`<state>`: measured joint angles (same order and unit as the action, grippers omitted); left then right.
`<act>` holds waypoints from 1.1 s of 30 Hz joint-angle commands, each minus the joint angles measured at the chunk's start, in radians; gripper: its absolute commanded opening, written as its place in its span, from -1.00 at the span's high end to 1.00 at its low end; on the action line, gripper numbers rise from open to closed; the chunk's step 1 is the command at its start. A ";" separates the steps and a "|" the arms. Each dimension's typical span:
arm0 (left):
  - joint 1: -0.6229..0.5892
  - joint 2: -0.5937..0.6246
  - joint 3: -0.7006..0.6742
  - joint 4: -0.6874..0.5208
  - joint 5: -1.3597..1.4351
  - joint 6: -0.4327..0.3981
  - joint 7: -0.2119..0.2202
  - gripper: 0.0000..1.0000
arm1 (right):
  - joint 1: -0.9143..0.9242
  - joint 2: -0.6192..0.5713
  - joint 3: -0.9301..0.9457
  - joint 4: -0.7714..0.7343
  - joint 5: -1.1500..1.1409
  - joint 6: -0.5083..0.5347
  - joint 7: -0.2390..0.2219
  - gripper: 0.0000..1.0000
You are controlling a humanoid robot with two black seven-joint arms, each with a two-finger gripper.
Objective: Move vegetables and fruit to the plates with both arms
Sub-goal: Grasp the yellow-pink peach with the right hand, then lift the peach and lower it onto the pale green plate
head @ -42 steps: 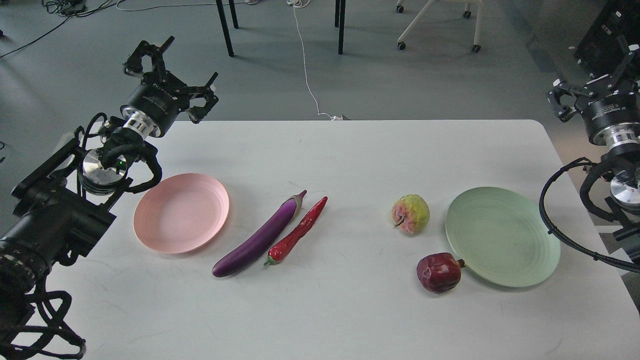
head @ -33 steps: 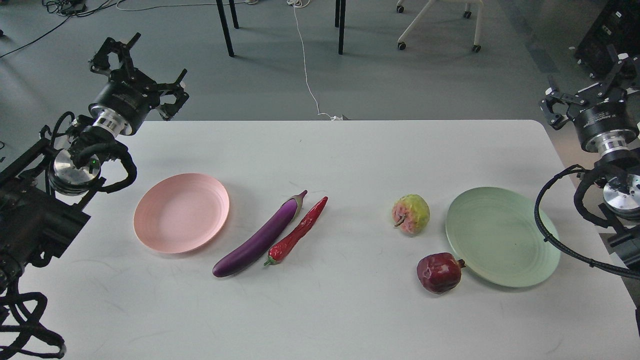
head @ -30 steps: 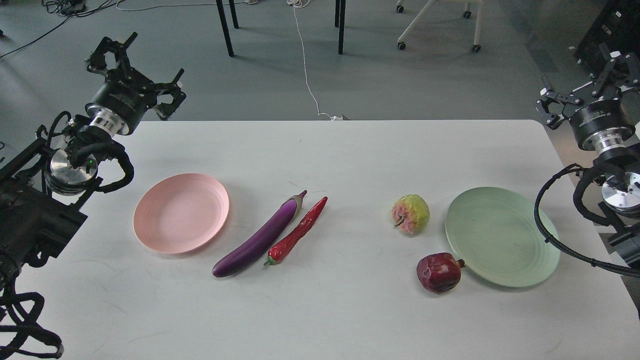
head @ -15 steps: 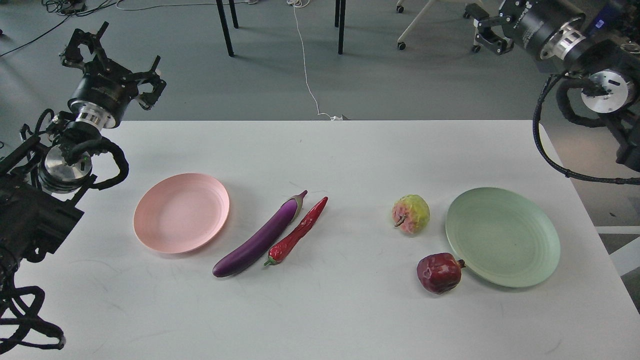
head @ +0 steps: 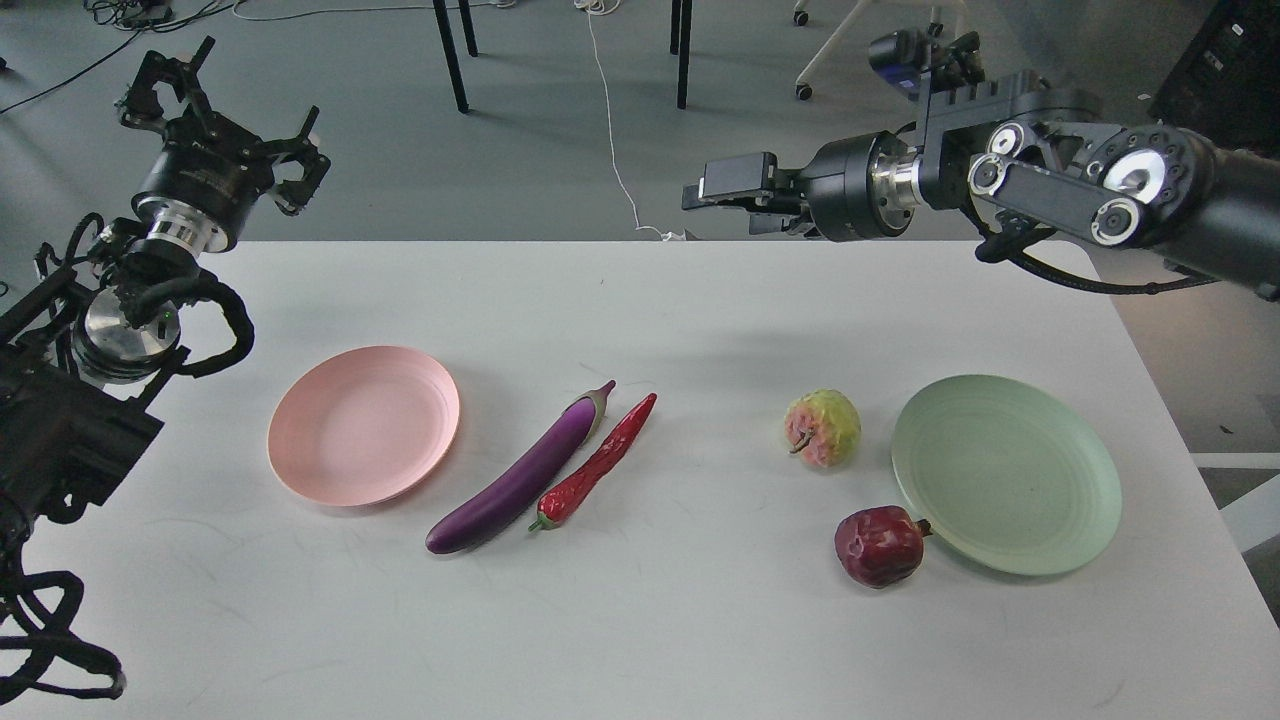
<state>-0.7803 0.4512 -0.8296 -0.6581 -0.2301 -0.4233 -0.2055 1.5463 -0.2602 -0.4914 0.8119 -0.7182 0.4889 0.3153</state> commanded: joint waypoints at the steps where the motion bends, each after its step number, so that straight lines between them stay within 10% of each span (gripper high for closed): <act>1: 0.001 0.014 -0.002 0.000 0.000 0.000 0.000 -0.96 | 0.003 0.032 -0.116 0.058 -0.168 0.000 0.002 -0.93; 13: 0.006 0.023 0.003 0.000 0.000 -0.025 0.000 -0.96 | -0.055 0.068 -0.328 0.069 -0.343 -0.039 0.045 -0.79; 23: 0.004 0.018 0.003 0.002 0.000 -0.025 0.000 -0.96 | -0.040 0.062 -0.319 0.070 -0.343 -0.041 0.044 -0.22; 33: 0.003 0.027 0.003 0.000 0.000 -0.025 0.000 -0.96 | 0.058 -0.114 -0.306 0.141 -0.439 -0.039 0.039 -0.23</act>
<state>-0.7774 0.4764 -0.8268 -0.6575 -0.2295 -0.4480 -0.2056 1.6015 -0.3030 -0.7927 0.9259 -1.0832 0.4488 0.3552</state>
